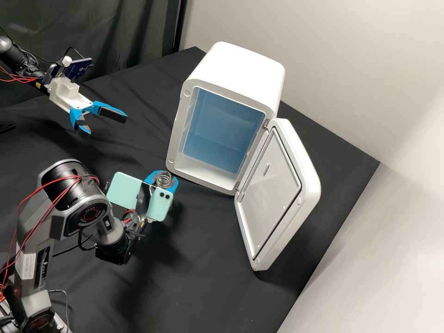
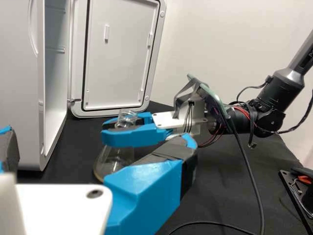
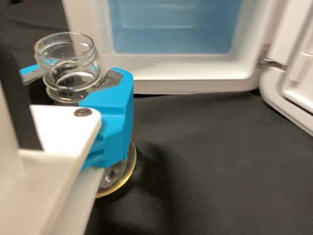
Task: Place the flask in the incubator
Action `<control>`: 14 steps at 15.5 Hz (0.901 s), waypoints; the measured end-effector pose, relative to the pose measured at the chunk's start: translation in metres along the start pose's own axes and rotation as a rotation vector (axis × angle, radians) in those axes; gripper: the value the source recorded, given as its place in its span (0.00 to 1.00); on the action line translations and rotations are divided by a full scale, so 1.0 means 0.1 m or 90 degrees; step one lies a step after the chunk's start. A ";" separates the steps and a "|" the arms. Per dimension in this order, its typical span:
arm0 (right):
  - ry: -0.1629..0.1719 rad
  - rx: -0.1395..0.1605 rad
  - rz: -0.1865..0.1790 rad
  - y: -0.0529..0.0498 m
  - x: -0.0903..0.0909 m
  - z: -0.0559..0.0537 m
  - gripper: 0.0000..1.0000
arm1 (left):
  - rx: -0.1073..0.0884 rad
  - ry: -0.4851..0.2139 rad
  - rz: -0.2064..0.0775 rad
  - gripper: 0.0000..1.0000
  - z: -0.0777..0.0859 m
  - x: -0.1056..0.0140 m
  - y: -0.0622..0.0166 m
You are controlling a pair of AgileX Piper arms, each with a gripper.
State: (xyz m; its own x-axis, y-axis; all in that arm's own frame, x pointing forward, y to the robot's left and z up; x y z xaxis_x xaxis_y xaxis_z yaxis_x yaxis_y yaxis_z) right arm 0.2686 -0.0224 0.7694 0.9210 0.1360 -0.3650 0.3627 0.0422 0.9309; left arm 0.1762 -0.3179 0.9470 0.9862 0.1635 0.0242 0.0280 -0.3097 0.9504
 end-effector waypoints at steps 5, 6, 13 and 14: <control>-0.034 0.008 0.044 0.20 -0.23 0.11 0.00 | 0.012 0.000 0.001 1.00 0.00 0.00 -0.004; -0.038 0.011 0.055 0.24 -0.27 0.12 0.00 | 0.013 0.000 0.000 1.00 0.00 0.00 -0.007; -0.031 0.031 0.095 0.42 -0.31 0.11 0.00 | 0.015 0.001 0.001 1.00 0.00 0.00 -0.005; -0.027 0.037 0.103 0.46 -0.30 0.11 0.00 | 0.016 0.001 0.001 1.00 0.00 0.00 -0.005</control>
State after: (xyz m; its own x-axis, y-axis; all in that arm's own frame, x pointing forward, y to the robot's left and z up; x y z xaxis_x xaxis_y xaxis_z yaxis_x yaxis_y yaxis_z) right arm 0.2589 -0.0351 0.8228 0.9725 0.0950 -0.2124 0.2165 -0.0345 0.9757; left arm 0.1759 -0.3179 0.9465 0.9861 0.1641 0.0269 0.0299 -0.3340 0.9421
